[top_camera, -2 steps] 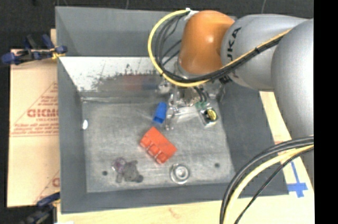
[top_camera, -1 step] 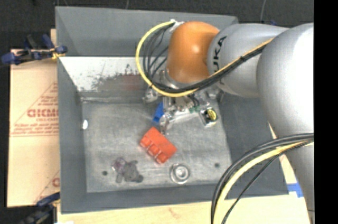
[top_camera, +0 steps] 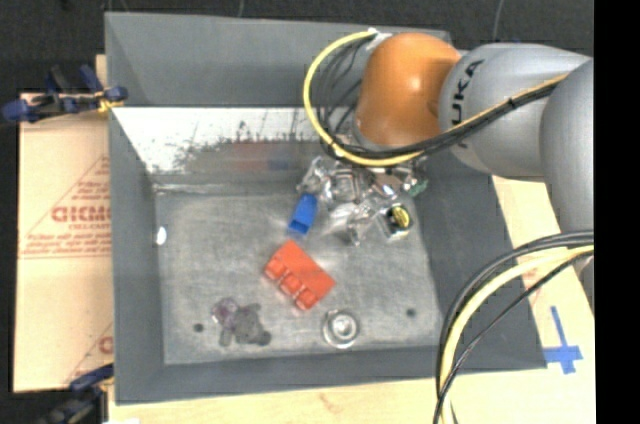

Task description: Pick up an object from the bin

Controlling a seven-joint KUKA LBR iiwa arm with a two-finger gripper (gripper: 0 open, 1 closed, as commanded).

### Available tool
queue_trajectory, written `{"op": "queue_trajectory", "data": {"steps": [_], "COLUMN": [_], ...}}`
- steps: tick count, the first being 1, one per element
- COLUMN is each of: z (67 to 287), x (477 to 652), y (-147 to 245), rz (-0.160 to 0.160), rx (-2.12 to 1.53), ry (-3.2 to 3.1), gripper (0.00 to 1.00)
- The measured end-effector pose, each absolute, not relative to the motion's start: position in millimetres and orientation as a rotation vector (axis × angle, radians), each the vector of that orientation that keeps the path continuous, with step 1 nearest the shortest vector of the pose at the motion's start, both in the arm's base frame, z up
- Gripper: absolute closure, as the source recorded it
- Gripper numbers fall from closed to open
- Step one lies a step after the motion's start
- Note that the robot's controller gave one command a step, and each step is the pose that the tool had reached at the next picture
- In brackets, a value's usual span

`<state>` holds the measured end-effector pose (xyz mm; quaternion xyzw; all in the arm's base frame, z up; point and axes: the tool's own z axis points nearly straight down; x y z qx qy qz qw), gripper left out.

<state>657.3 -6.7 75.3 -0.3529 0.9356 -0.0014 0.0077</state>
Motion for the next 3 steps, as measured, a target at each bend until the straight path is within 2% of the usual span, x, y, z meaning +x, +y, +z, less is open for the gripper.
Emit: {"op": "queue_trajectory", "data": {"steps": [1, 2, 3], "z": [75.6, 77.9, 234.5], "x": [658.9, 660.2, 648.6], "y": [17.7, 20.0, 35.1], "rz": [-0.016, -0.011, -0.009], "rx": [-1.456, -1.45, -1.887], "ry": [2.765, 2.763, 2.499], "gripper": [0.0, 1.0, 1.0]}}
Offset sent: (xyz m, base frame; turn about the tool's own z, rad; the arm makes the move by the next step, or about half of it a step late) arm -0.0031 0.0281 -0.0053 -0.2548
